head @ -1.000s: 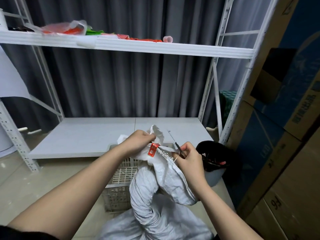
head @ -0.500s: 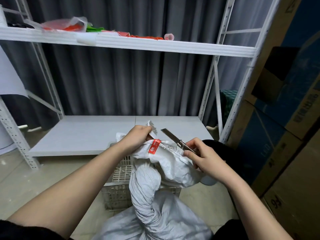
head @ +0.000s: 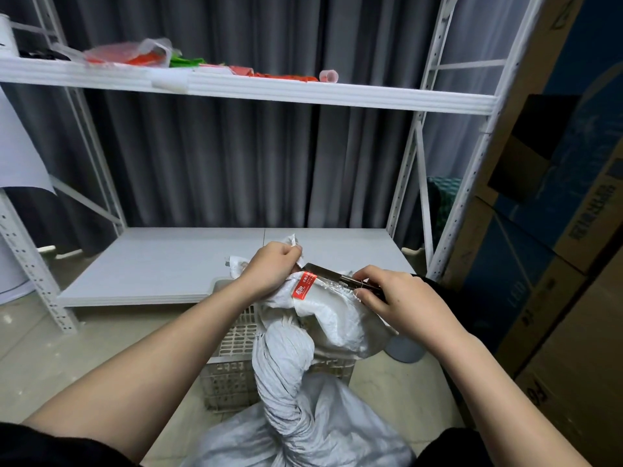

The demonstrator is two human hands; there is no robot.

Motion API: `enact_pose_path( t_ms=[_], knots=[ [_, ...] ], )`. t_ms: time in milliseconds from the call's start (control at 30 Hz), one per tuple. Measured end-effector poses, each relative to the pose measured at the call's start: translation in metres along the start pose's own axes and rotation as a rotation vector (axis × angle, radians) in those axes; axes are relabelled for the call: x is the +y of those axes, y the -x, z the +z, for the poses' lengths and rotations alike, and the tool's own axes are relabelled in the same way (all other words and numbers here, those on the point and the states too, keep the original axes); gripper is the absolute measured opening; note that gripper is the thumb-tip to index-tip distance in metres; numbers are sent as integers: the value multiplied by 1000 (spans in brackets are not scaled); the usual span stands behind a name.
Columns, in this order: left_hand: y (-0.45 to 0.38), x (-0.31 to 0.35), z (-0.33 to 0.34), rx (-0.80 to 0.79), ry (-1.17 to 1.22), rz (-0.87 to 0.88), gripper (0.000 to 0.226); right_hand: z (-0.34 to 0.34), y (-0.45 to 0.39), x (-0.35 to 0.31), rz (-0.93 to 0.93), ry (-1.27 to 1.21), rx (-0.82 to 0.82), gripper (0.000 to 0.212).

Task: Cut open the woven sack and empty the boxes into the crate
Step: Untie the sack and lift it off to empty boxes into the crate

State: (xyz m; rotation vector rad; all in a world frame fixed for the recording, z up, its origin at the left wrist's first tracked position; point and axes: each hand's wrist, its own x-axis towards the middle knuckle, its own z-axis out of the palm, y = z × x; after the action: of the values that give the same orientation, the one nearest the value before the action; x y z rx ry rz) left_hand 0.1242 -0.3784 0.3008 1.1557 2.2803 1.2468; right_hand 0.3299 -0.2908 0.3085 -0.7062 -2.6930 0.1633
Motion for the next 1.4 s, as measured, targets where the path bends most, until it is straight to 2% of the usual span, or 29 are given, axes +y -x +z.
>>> enact_pose_path(
  t_ms=[200, 533, 867, 1000, 1133, 1233, 1400],
  knots=[
    [1, 1, 6, 60, -128, 93, 51, -2, -1, -2, -11, 45, -15, 24],
    [2, 0, 12, 142, -175, 141, 49, -2, -5, -12, -40, 161, -17, 25],
    [2, -1, 17, 161, -245, 173, 50, 3, -6, -22, -75, 248, 16, 23],
    [1, 0, 13, 186, -254, 148, 51, 3, -2, -22, -82, 343, -24, 19],
    [-1, 2, 11, 158, -338, 201, 52, 11, 2, -20, -91, 366, -35, 22],
    [-2, 0, 11, 152, -348, 178, 50, 11, 0, -15, -24, 277, -9, 22],
    [-4, -11, 12, 51, -360, 116, 42, 11, 3, 7, 173, -108, -47, 17]
  ],
)
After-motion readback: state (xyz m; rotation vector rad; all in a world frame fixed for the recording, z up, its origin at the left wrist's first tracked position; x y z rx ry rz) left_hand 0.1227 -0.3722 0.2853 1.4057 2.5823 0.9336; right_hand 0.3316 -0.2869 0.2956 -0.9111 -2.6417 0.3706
